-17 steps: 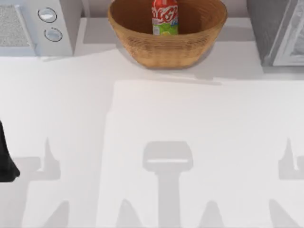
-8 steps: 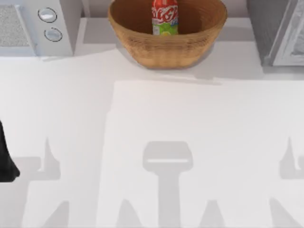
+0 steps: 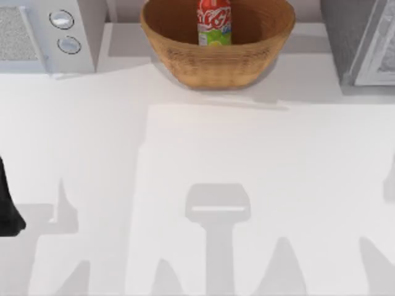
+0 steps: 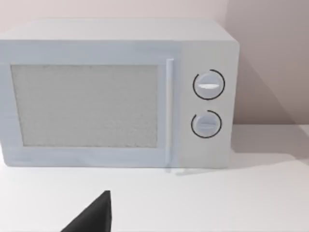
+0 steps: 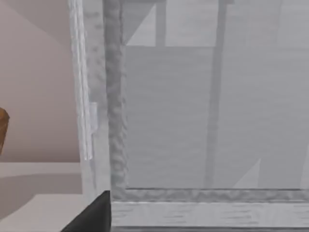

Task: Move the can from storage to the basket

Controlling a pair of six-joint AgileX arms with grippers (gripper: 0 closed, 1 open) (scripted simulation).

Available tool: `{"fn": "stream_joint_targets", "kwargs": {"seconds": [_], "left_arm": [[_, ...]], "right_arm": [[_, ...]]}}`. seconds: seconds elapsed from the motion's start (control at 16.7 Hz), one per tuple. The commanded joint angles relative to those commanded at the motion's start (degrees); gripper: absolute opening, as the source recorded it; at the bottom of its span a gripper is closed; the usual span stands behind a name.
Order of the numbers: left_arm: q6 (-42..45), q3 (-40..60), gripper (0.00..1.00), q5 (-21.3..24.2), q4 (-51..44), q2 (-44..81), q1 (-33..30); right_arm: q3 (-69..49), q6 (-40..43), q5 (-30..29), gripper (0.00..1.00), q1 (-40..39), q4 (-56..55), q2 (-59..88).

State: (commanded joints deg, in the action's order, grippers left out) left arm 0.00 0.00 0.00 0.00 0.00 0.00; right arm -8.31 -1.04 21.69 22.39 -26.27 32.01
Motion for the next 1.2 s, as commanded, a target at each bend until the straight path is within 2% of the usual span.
{"fn": "stream_joint_targets", "kwargs": {"seconds": [0.42, 0.66, 0.84, 1.2], "left_arm": [[0.0, 0.0, 1.0, 0.0, 0.0, 0.0, 0.0], [0.0, 0.0, 1.0, 0.0, 0.0, 0.0, 0.0], [0.0, 0.0, 1.0, 0.0, 0.0, 0.0, 0.0], [0.0, 0.0, 1.0, 0.0, 0.0, 0.0, 0.0]], "right_arm": [[-7.64, -0.48, 22.79, 1.0, 23.4, -27.07, 36.45], [-11.12, -0.58, 32.19, 1.0, 32.56, -38.19, 51.11], [-12.58, -0.6, 35.85, 1.0, 36.0, -42.49, 56.38], [-12.56, -0.59, 36.09, 1.0, 36.11, -42.71, 56.74]]}}
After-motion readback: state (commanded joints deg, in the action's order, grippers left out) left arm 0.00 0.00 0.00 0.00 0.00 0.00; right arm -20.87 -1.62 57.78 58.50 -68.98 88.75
